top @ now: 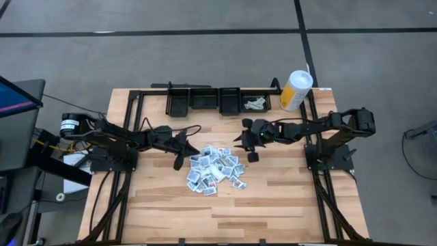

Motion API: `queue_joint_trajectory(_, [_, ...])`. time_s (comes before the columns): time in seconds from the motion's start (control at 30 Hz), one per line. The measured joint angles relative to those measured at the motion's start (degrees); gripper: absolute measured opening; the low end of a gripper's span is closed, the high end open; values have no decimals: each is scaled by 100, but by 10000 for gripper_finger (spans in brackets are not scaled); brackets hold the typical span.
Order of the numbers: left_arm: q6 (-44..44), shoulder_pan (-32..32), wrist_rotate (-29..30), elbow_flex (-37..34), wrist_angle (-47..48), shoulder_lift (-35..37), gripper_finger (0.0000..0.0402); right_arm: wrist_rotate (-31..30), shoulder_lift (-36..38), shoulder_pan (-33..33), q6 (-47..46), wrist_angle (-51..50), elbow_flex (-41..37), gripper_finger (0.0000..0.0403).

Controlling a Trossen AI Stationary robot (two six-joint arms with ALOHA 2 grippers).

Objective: Pick & Place First Aid Supplies
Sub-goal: Put the green bandage pack into the right black bin

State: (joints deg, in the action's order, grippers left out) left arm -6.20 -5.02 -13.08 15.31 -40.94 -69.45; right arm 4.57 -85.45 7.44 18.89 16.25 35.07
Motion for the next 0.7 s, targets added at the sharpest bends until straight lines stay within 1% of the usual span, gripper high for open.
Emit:
queue_joint_trajectory(0.2, [0,0,0,-19,-4,0,16,12,0,-38,-96,269,0,102])
queue_joint_trajectory(0.33, [-1,0,0,-19,-8,0,16,185,-17,-171,70,466,1,102])
queue_joint_trajectory(0.53, [-2,0,0,-17,-27,0,16,213,-22,-336,114,664,0,102])
queue_joint_trajectory(0.63, [-2,0,0,-17,-50,0,16,238,-210,-330,105,795,10,102])
queue_joint_trajectory(0.7, [-2,0,0,-17,-59,0,16,378,-468,-330,70,996,11,102])
